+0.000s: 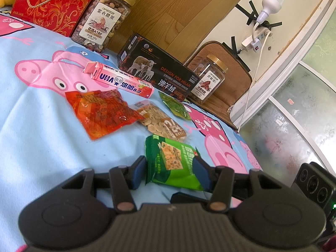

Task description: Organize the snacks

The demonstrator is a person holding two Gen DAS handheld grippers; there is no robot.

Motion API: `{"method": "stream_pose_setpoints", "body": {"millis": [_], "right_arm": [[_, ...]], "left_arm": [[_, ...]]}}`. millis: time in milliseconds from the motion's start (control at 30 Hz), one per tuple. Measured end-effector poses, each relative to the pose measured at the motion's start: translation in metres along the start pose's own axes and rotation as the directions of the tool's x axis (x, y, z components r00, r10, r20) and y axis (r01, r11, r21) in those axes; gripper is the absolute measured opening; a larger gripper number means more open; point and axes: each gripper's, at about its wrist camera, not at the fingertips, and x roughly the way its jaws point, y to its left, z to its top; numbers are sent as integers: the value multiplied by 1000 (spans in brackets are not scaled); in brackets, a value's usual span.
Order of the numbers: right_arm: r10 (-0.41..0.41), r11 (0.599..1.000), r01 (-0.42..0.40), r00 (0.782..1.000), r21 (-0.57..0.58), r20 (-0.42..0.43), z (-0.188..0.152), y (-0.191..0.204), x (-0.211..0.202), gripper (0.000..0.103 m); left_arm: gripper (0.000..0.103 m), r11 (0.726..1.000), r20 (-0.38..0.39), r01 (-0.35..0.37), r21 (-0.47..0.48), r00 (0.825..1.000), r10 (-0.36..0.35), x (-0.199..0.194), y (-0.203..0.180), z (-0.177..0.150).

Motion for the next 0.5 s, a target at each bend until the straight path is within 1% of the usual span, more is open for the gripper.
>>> {"method": "stream_pose_setpoints", "body": {"millis": [500], "right_arm": [[1,1000,-1,1000,1,-1,0,0,0,42]], "left_arm": [[49,1000,1,1,0,1000,-1,0,0,0]]}}
